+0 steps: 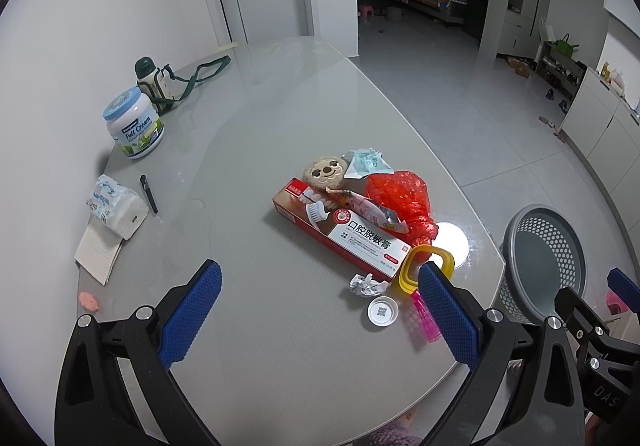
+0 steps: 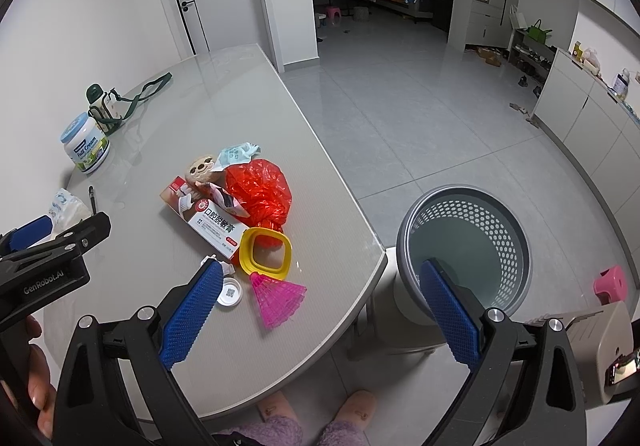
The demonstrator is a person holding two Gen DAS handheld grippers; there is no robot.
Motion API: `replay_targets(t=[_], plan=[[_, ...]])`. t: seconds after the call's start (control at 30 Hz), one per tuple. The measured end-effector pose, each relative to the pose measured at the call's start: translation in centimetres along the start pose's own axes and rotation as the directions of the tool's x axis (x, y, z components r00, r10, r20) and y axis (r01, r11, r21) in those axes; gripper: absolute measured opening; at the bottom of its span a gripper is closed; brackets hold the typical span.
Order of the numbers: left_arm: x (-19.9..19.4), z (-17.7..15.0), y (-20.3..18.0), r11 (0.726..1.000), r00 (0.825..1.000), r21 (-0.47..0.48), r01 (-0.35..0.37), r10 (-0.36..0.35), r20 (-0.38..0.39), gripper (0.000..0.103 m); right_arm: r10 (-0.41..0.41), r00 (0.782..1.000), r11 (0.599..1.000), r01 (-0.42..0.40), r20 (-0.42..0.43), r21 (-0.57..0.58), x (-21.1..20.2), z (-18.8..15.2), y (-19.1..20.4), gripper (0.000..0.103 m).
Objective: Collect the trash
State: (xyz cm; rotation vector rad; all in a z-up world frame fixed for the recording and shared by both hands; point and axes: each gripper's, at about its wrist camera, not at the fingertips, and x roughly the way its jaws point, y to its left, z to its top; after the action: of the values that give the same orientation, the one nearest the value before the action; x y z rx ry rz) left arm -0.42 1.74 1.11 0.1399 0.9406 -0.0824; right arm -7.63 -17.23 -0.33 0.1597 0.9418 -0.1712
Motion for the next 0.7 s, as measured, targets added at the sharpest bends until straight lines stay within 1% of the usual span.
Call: replay_targets(t=[0.5, 0.7], plan=[[0.2, -0.1, 0.0, 1.000, 1.000, -0.002, -0.004, 0.004, -0.003, 0.097, 0.014, 1.000, 1.000, -0.014, -0.007, -0.008, 0.7, 0.1, 0.3, 0.094], [1.2, -0.3, 0.6, 1.000, 1.000, -0.011, -0.010, 0.010, -0.014, 0.097, 0.030, 0.999, 0.999, -0.030, -0.025, -0.011, 1.7, -0.2, 0.2, 0.094]])
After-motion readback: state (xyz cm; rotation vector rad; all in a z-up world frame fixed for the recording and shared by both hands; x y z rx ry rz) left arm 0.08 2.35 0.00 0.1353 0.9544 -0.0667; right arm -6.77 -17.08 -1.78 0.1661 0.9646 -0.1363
